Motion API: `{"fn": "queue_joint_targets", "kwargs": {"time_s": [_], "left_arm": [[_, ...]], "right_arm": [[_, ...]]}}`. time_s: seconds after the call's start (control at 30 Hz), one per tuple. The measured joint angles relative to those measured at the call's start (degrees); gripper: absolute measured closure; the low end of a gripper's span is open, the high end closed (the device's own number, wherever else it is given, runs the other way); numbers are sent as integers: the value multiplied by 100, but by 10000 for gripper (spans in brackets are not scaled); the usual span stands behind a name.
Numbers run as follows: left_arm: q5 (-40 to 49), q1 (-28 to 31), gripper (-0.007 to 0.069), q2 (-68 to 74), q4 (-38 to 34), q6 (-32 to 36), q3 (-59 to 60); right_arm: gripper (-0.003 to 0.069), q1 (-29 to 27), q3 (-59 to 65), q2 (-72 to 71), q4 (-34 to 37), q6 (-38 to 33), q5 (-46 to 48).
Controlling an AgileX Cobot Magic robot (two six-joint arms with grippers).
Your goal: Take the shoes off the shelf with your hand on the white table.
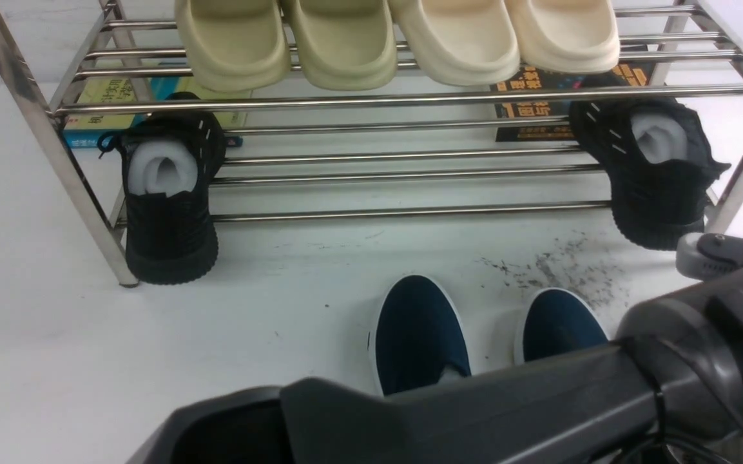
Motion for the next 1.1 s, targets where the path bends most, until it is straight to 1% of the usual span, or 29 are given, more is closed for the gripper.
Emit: {"fn": "queue_joint_targets", "kwargs": {"time_s": [0.03,0.1,0.3,0.4,0.5,0.63,0.7,0.73,0.77,0.8,0.83,0.87,0.9,0.93,1.0,1.03,1.07,1.1], "left_arm": [[103,0,113,0,13,84,-116],[127,0,102,0,54,108,-279],[127,0,97,0,250,237,-908],[127,20,95,-6,297,428,-1249],[127,185,95,-16,-93,721,-1438],[127,617,100,-46,-1139,1193,-1436],[127,921,126,-167,-1631,1507,-1436],[133,946,130,-186,-1666,1532,-1436],[132,1147,174,-361,-1882,1723,-1436],[132,1240,204,-470,-1933,1814,-1436],[132,1338,250,-622,-1960,1939,-1436],[132,1373,270,-686,-1966,1986,-1436],[133,1481,362,-958,-1937,2190,-1436],[133,1500,386,-1031,-1917,2243,-1436],[133,1551,519,-1442,-1769,2511,-1416],[133,1551,566,-1701,-1578,2657,-1325],[133,1551,595,-1887,-1436,2751,-1165],[133,1551,613,-2092,-1278,2813,-979]], "right_arm": [[130,0,0,-130,-6,0,-7],[131,0,0,-239,-50,0,-7],[131,0,0,-529,-157,2,-7],[131,0,0,-612,-183,2,-1],[131,0,0,-627,-193,7,-1],[131,0,0,-627,-173,7,-1],[139,0,0,-627,-122,7,-1],[141,0,0,-627,-122,7,-1],[161,0,0,-627,-11,-58,-1],[172,0,0,-627,28,-102,-1],[198,0,0,-627,107,-213,-1],[204,0,0,-627,135,-237,-1],[266,0,0,-627,261,-423,-1],[274,0,0,-627,291,-446,-1],[385,0,0,-632,413,-665,3],[444,0,0,-645,462,-726,3],[519,0,0,-683,513,-777,3],[556,0,0,-713,529,-792,3]]}}
